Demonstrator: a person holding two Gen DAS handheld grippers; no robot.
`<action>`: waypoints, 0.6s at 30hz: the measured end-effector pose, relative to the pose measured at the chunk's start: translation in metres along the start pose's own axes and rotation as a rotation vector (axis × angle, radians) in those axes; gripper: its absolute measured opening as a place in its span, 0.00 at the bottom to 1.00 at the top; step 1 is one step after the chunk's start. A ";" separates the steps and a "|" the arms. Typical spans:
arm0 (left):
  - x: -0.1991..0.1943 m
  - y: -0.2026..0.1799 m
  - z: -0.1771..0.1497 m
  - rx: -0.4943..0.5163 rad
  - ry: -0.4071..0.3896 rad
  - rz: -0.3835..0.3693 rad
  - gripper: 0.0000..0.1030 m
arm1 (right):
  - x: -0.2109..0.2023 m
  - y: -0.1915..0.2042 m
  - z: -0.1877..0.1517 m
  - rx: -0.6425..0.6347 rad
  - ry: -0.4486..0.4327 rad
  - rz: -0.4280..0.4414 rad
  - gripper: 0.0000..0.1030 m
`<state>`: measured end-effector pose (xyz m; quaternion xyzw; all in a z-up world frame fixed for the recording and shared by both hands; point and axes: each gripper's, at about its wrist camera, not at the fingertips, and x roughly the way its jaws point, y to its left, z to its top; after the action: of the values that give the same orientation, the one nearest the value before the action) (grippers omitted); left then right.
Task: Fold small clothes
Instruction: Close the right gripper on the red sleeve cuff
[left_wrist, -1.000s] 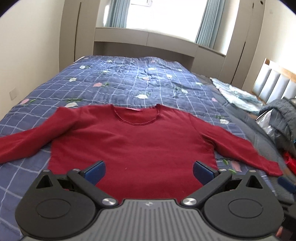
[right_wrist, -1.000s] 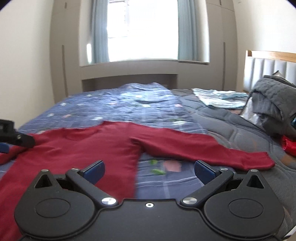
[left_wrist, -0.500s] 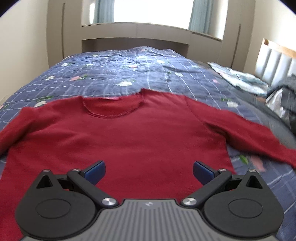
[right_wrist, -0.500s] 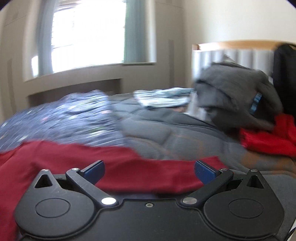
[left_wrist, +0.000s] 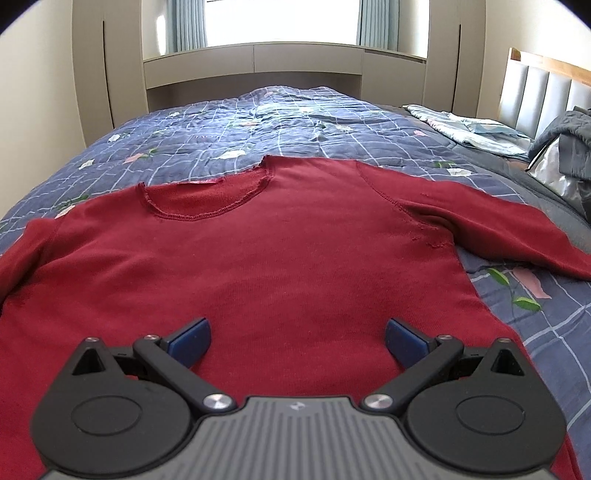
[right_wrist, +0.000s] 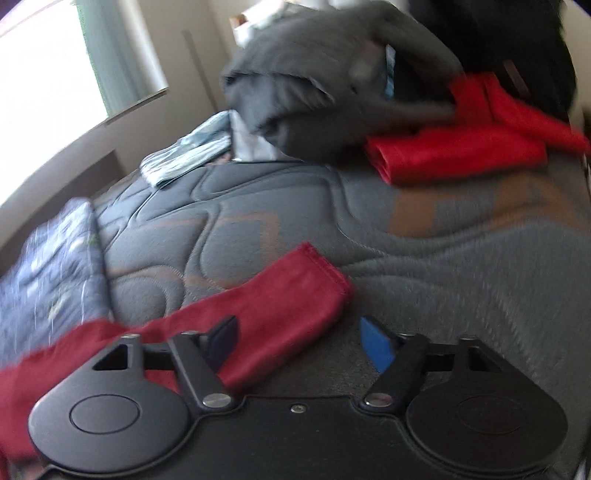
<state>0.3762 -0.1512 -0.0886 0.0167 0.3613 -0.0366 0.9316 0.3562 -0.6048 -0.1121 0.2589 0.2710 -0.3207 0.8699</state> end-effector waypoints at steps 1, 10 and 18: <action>0.000 0.000 0.000 -0.001 0.001 -0.001 1.00 | 0.002 -0.002 0.003 0.018 -0.002 -0.016 0.48; -0.025 0.030 0.021 -0.086 0.030 -0.050 1.00 | -0.015 0.021 0.030 -0.003 -0.070 -0.003 0.06; -0.074 0.086 0.033 -0.161 -0.021 -0.027 1.00 | -0.101 0.162 0.050 -0.247 -0.237 0.318 0.06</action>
<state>0.3508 -0.0633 -0.0144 -0.0637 0.3533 -0.0200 0.9331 0.4193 -0.4876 0.0330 0.1505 0.1598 -0.1721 0.9603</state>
